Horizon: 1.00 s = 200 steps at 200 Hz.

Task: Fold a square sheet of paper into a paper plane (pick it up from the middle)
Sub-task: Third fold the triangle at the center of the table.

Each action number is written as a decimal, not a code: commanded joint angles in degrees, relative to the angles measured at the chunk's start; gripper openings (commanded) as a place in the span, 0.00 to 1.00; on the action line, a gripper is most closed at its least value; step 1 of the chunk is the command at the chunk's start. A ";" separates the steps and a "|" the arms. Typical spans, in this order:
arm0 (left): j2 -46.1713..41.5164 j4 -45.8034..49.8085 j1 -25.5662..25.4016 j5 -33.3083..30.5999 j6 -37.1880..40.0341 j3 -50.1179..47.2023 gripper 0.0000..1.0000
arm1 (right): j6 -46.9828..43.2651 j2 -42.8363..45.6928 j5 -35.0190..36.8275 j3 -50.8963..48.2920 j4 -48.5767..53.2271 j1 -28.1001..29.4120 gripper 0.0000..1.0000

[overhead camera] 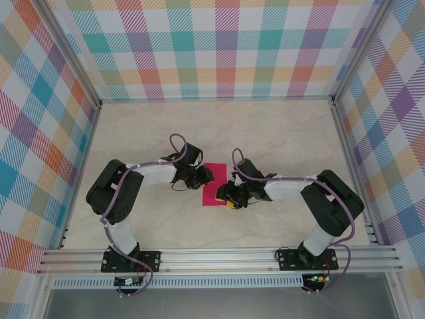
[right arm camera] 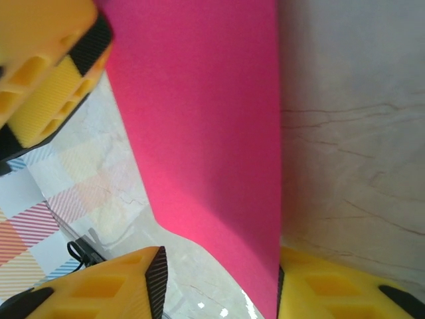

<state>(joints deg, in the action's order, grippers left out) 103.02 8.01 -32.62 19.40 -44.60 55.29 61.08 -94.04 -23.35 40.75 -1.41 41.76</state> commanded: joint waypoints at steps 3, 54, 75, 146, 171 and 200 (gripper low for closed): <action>1.03 4.91 -0.34 -3.66 -0.40 -1.74 0.33 | 2.55 2.49 3.61 -1.75 -0.33 0.43 0.37; 1.00 4.65 -0.34 -3.18 -0.36 -1.48 0.33 | 5.42 4.47 5.68 -3.64 -3.29 0.63 0.15; 0.54 4.46 -0.33 -2.53 -0.06 -1.32 0.33 | 5.97 4.40 5.03 -3.39 -4.51 0.61 0.08; -1.15 3.65 -0.34 -0.45 1.47 0.20 0.33 | 2.63 0.87 6.42 3.67 -1.51 0.61 0.05; -1.42 3.71 -0.34 0.38 1.76 1.02 0.33 | 1.53 -1.74 7.21 6.53 -0.45 0.61 0.05; -3.93 4.85 0.08 -2.37 2.41 2.66 0.33 | 0.55 -4.07 7.52 8.62 0.40 0.61 0.05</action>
<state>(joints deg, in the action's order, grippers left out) 102.54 9.56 -32.60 19.35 -43.55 55.94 63.79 -96.16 -16.88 47.29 -2.68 42.06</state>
